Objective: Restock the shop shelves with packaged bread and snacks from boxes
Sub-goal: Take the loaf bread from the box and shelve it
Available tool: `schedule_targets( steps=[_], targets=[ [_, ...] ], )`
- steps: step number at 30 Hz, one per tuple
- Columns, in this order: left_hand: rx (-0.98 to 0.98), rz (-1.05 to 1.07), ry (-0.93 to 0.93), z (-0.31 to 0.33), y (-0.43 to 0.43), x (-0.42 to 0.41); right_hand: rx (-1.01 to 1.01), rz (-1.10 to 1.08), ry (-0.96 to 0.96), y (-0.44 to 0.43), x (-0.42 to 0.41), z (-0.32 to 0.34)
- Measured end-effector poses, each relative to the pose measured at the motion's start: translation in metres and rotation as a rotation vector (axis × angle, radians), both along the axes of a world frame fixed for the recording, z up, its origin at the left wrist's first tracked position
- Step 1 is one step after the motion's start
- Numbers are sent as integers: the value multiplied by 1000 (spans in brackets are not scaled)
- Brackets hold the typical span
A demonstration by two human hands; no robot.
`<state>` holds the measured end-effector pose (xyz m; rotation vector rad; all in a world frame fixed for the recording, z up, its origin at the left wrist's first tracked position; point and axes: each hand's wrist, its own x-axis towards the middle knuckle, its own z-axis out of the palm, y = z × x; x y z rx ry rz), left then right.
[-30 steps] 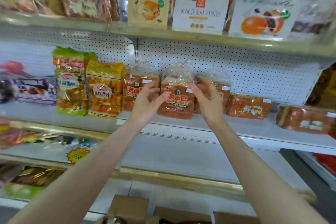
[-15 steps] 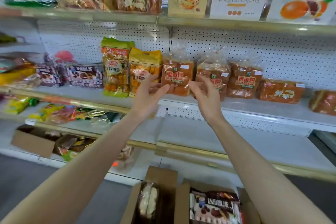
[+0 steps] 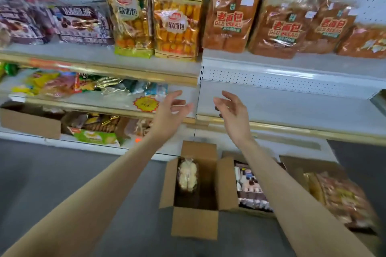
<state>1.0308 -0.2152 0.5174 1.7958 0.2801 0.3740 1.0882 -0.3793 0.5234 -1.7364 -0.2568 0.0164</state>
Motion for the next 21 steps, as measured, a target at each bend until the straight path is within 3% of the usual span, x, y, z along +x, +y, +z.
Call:
schedule_targets(
  steps=[21],
  targets=[
    [-186, 55, 569, -326, 45, 121, -276, 43, 535, 33, 125, -333]
  ],
)
